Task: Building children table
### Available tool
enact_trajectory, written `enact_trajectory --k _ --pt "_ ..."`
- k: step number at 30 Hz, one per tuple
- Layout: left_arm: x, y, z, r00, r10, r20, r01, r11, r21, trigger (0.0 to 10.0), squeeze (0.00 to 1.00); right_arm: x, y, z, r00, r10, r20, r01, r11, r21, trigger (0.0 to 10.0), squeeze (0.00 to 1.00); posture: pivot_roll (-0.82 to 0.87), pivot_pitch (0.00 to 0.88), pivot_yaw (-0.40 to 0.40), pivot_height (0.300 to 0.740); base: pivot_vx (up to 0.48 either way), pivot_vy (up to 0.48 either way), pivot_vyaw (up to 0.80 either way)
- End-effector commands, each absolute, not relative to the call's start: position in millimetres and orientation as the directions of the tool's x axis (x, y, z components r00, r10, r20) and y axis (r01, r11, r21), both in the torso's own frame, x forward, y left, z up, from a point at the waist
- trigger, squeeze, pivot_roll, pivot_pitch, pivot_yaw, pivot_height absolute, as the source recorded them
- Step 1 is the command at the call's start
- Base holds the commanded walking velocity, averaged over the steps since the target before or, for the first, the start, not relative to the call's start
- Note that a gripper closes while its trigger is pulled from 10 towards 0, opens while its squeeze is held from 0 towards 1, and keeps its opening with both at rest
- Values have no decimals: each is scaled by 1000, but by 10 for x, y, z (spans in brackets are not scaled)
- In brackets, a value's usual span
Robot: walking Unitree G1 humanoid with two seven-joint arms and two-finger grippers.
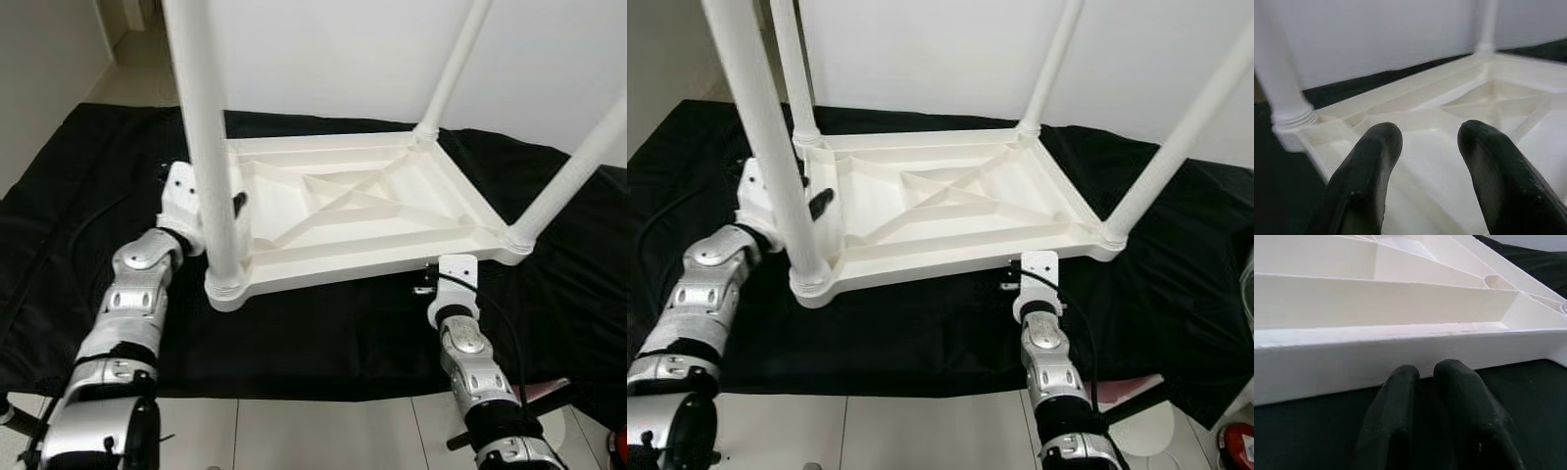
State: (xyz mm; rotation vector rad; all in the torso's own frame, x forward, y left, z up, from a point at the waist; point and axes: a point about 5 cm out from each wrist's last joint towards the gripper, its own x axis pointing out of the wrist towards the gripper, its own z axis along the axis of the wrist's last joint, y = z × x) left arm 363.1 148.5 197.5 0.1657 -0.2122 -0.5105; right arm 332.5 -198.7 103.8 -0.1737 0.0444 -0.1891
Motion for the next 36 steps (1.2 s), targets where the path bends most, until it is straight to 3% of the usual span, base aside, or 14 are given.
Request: enact_trajectory --k 1,2,3,4,5,6,7,8,15,30,36 --pt "3504 1158 1888 669 -736 103 707 674 215 10000 0 3322 -2076 1008 973 -225 -43 214 960 -181 10000 0 67 88 -51 740 0 0 0" --pt "3415 1032 1854 604 -790 106 763 612 209 10000 0 3338 -2103 1006 971 -234 -48 222 958 -182 10000 0 67 88 -51 740 0 0 0" --pt "3415 1032 1854 604 -790 106 763 612 209 10000 0 3338 -2103 1006 971 -234 -48 222 958 -182 10000 0 67 88 -51 740 0 0 0" --pt "3315 927 1819 534 -839 104 815 543 200 10000 0 3355 -2129 1010 968 -244 -51 231 955 -184 10000 0 64 90 -47 740 0 0 0" --pt "3315 927 1819 534 -839 104 815 543 200 10000 0 3355 -2129 1010 968 -244 -51 231 955 -184 10000 0 64 90 -47 740 0 0 0" --pt "3195 827 1783 459 -882 104 859 471 202 10000 0 3385 -2166 1020 964 -260 -53 247 951 -186 10000 0 63 92 -44 740 0 0 0" --pt "3195 827 1783 459 -882 104 859 471 202 10000 0 3385 -2166 1020 964 -260 -53 247 951 -186 10000 0 63 92 -44 740 0 0 0" --pt "3005 684 1743 354 -929 110 907 370 202 10000 0 3445 -2219 1044 958 -279 -62 264 948 -179 10000 0 64 94 -41 740 0 0 0" --pt "2785 509 1746 241 -963 124 951 260 168 10000 0 3557 -2228 1100 962 -263 -76 250 957 -148 10000 0 67 95 -40 740 0 0 0" --pt "2629 377 1863 218 -963 160 961 241 139 10000 0 3791 -2027 1215 981 -131 -145 115 987 -113 10000 0 70 84 -37 740 0 0 0" --pt "2577 367 1895 203 -967 156 966 224 131 10000 0 3855 -1822 1235 983 -27 -181 3 991 -133 10000 0 72 85 -35 740 0 0 0"
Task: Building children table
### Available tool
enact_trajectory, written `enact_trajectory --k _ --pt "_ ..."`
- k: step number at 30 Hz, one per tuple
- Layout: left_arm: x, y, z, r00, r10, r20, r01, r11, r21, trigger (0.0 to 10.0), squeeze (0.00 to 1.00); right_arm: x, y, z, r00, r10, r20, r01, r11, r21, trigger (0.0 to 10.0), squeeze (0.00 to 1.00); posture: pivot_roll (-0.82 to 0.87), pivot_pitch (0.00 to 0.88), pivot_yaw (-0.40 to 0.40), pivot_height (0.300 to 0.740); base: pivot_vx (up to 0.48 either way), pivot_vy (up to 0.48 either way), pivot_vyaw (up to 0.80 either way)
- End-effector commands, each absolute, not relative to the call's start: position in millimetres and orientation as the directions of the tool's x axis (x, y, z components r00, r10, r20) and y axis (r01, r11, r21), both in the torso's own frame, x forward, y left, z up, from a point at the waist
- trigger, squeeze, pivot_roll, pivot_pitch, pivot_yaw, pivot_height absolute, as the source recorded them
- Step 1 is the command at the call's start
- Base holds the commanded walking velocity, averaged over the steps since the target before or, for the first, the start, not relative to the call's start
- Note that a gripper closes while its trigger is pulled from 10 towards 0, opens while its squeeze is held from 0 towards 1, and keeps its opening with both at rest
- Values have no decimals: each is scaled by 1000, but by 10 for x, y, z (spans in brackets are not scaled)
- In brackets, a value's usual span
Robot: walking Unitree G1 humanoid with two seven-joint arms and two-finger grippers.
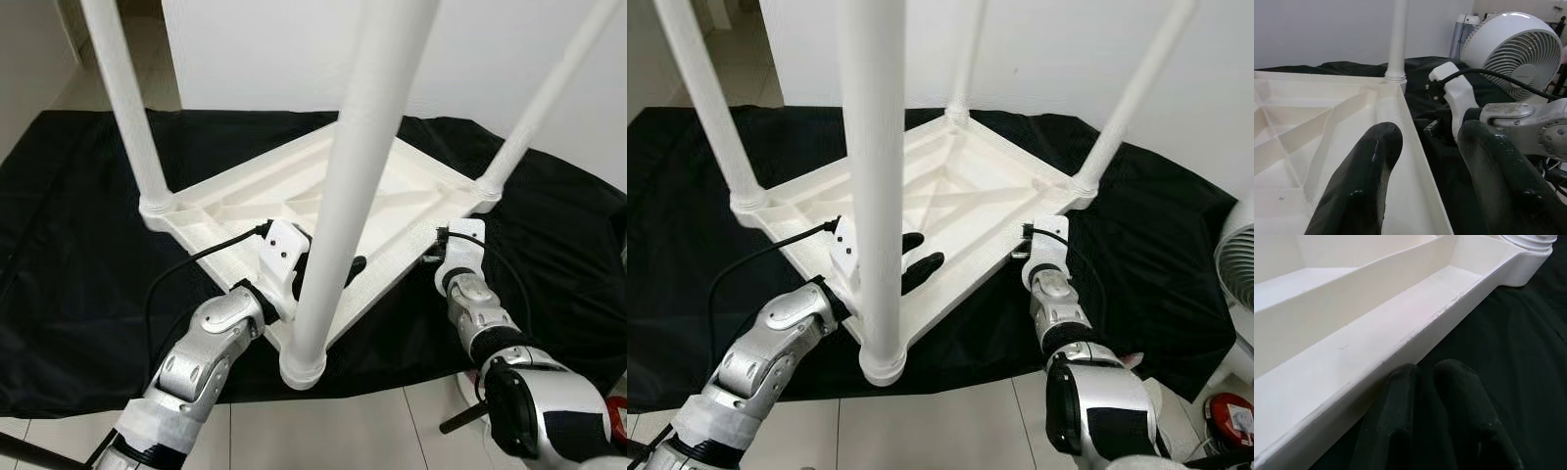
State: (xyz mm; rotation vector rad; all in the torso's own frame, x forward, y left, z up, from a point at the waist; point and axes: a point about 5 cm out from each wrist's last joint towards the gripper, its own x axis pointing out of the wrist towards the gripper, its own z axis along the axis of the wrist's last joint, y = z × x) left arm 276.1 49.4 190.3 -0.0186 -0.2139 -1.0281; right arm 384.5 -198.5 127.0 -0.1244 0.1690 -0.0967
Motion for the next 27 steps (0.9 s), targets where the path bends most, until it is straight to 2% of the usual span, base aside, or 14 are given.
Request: enact_trajectory --k 1,6,10,12,16,20,22,23,24,25,26,27 --pt "2565 361 1904 200 -967 159 967 221 128 10000 0 3863 -1785 1235 982 -11 -188 -14 991 -132 10000 0 71 84 -34 740 0 0 0" --pt "2507 327 1929 184 -969 163 972 204 116 10000 0 3897 -1581 1268 975 106 -194 -131 984 -121 10000 0 70 87 -29 740 0 0 0" --pt "2492 302 1942 182 -970 164 974 201 109 10000 0 3905 -1520 1280 970 141 -196 -169 976 -135 10000 0 69 90 -25 740 0 0 0" --pt "2493 291 1949 187 -968 166 973 206 105 10000 0 3911 -1535 1293 974 124 -188 -153 977 -146 10000 0 74 92 -31 740 0 0 0" --pt "2546 290 1933 250 -956 153 958 267 105 10000 0 3893 -1682 1297 990 27 -140 -45 991 -127 10000 0 84 96 -41 740 0 0 0" --pt "2555 296 1931 260 -954 150 955 277 106 10000 0 3887 -1698 1289 990 22 -136 -39 992 -118 10000 0 84 96 -41 740 0 0 0" --pt "2580 312 1915 283 -949 140 949 298 105 10000 0 3869 -1731 1273 992 9 -124 -23 993 -113 10000 0 80 99 -42 740 0 0 0" --pt "2678 362 1882 358 -927 114 922 370 110 10000 0 3821 -1800 1232 996 -7 -92 -1 996 -85 10000 0 78 100 -40 740 0 0 0" --pt "2678 362 1882 358 -927 114 922 370 110 10000 0 3821 -1800 1232 996 -7 -92 -1 996 -85 10000 0 78 100 -40 740 0 0 0" --pt "2746 400 1859 410 -907 95 900 419 116 10000 0 3784 -1851 1204 997 -20 -68 15 998 -67 10000 0 78 100 -40 740 0 0 0" --pt "2746 400 1859 410 -907 95 900 419 116 10000 0 3784 -1851 1204 997 -20 -68 15 998 -67 10000 0 78 100 -40 740 0 0 0" --pt "2838 495 1844 477 -876 79 866 483 127 10000 0 3711 -1922 1160 999 -22 -23 21 999 -40 10000 0 73 103 -35 740 0 0 0"
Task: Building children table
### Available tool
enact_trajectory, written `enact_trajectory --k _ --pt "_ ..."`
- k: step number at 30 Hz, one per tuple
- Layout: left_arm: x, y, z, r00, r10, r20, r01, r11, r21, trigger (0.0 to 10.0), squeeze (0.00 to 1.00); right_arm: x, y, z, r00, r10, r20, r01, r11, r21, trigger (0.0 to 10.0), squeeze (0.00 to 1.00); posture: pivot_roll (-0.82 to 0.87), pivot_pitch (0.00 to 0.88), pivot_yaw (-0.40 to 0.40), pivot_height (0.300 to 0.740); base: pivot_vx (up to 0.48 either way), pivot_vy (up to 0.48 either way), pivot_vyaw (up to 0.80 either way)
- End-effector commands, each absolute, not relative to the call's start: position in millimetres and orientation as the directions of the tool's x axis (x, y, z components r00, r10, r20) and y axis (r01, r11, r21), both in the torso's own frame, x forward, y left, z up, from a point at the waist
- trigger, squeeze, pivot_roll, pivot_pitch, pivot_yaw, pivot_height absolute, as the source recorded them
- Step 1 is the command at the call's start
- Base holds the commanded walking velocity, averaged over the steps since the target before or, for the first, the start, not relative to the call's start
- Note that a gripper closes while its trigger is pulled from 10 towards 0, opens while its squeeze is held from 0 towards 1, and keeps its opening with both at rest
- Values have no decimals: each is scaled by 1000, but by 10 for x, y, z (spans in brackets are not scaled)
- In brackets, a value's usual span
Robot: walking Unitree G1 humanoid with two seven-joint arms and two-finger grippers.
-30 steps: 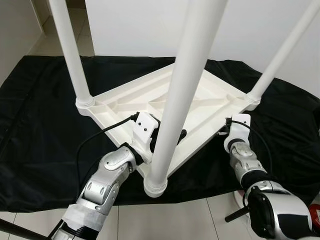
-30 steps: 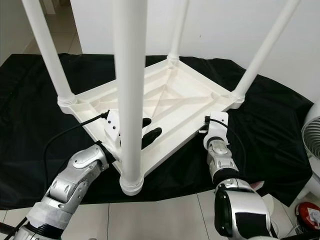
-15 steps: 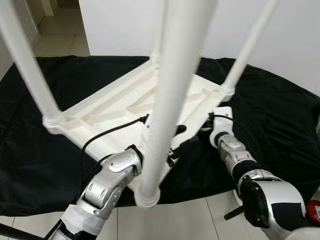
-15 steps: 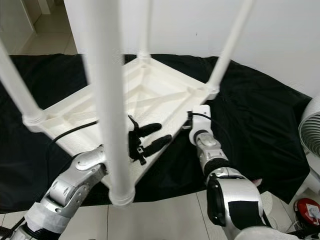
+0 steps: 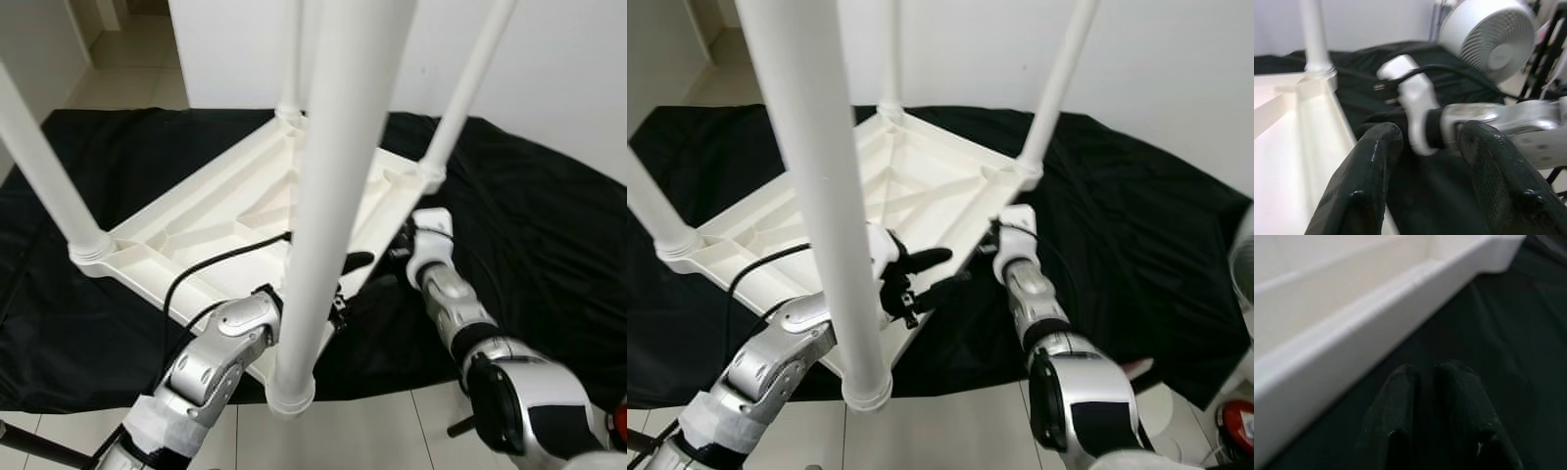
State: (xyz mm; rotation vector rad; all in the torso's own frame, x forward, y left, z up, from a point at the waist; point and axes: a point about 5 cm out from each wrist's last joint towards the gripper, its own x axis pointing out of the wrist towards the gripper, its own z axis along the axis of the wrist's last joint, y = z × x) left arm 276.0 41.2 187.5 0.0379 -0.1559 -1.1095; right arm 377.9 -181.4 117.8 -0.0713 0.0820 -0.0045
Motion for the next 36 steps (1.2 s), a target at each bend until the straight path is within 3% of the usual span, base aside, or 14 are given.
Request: enact_trajectory --k 1,4,14,20,27,36 --pt "2838 495 1844 477 -876 79 866 483 127 10000 0 3711 -1922 1160 999 -22 -23 21 999 -40 10000 0 73 103 -35 740 0 0 0" --pt "2985 748 1819 569 -821 45 811 569 137 10000 0 3507 -2024 1068 997 6 75 -3 999 -42 10000 0 71 103 -28 740 0 0 0" --pt "3008 1144 1850 596 -803 -16 790 582 195 10000 0 3040 -1909 924 981 126 146 -121 992 -41 10000 0 67 101 -31 740 0 0 0" --pt "2889 1395 1866 559 -829 0 802 541 252 10000 0 2956 -1943 1019 974 136 179 -132 991 -34 10000 0 68 94 -35 740 0 0 0" --pt "2734 1511 1842 506 -862 -6 832 487 264 10000 0 2959 -1993 1102 974 132 184 -127 991 -39 10000 0 82 81 -40 740 0 0 0" --pt "2560 1667 1572 426 -877 -220 890 363 277 10000 0 2979 -2019 1126 975 152 159 -143 987 -69 10000 0 94 62 -55 740 0 0 0"
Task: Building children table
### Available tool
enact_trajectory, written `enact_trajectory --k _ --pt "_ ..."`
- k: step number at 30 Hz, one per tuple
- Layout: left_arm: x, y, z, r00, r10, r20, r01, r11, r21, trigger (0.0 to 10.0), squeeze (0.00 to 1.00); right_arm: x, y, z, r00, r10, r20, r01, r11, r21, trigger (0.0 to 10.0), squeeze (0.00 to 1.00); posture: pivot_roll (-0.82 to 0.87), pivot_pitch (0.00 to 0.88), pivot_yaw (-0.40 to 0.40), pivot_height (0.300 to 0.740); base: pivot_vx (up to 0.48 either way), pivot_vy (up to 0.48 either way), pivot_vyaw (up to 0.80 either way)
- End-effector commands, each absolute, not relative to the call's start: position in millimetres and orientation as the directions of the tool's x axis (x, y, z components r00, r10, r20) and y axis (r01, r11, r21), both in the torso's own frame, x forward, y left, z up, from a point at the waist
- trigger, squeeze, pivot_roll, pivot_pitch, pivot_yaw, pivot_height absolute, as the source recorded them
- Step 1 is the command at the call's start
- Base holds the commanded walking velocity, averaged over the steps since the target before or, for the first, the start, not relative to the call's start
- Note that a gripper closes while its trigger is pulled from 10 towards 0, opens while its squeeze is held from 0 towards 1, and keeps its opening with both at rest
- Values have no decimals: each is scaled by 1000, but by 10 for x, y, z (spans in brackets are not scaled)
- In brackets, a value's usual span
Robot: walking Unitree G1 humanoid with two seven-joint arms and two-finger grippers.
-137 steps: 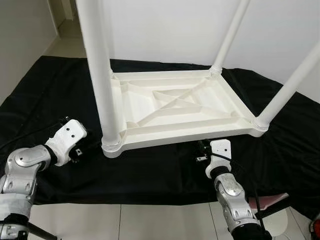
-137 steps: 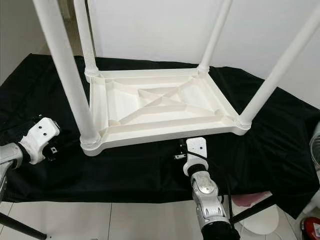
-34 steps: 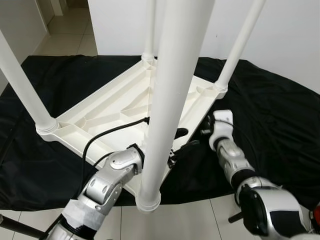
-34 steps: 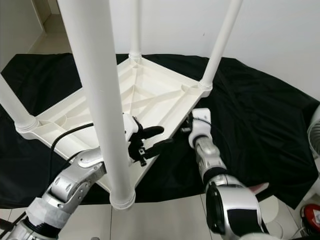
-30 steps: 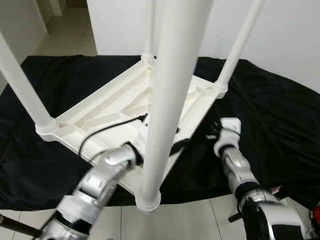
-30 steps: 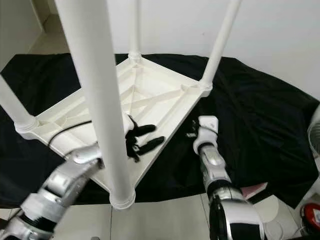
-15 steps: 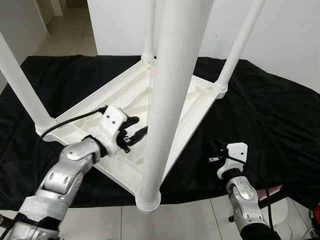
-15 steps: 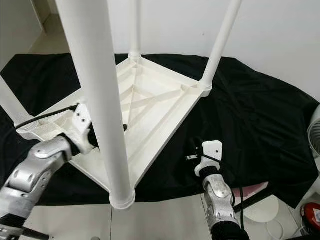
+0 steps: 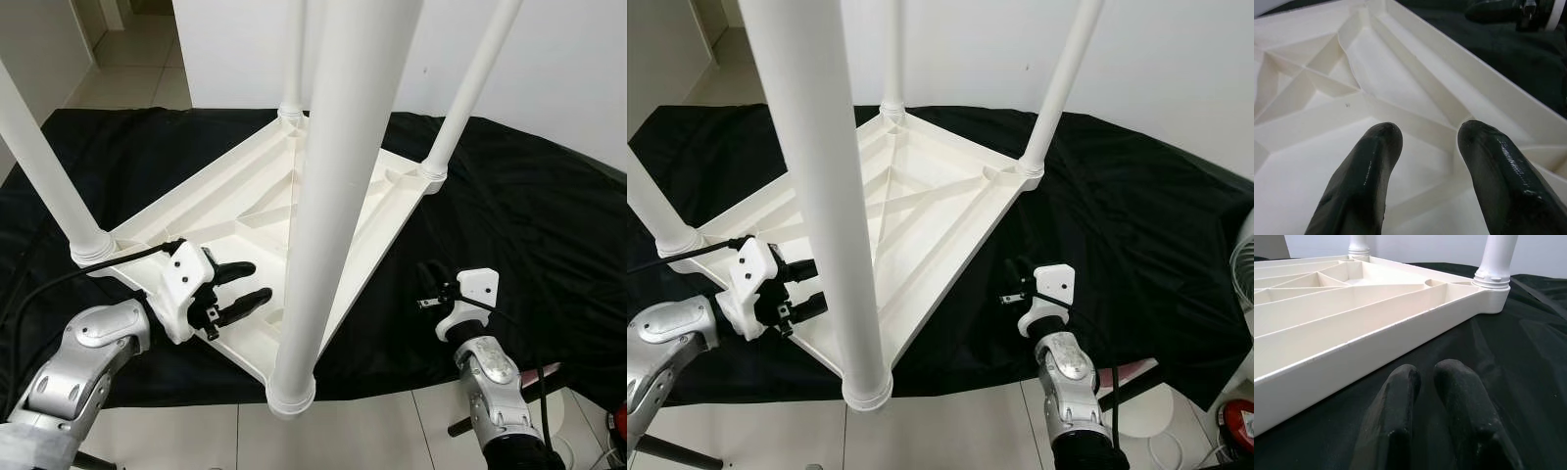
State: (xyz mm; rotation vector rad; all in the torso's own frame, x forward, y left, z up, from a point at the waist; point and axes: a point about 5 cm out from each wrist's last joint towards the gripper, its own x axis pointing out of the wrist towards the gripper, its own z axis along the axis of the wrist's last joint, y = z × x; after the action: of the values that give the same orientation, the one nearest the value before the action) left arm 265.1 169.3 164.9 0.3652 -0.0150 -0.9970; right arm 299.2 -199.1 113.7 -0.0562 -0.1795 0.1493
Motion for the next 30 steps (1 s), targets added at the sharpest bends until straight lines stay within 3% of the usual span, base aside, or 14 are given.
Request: enact_trajectory --k 1,11,20,30 --pt "2560 1667 1572 426 -877 -220 890 363 277 10000 0 2979 -2019 1126 975 152 159 -143 987 -69 10000 0 94 62 -55 740 0 0 0" --pt "2475 1844 1533 397 -871 -290 909 328 259 10000 0 2968 -2107 1158 979 141 148 -130 988 -83 10000 0 89 53 -52 740 0 0 0" --pt "2229 1898 1523 260 -909 -326 963 218 160 10000 0 2938 -2140 1131 982 134 133 -123 989 -85 10000 0 92 69 -55 740 0 0 0" --pt "2209 1850 1414 254 -887 -385 963 193 190 10000 0 2937 -2133 1124 984 131 124 -121 989 -81 10000 0 89 79 -56 740 0 0 0"
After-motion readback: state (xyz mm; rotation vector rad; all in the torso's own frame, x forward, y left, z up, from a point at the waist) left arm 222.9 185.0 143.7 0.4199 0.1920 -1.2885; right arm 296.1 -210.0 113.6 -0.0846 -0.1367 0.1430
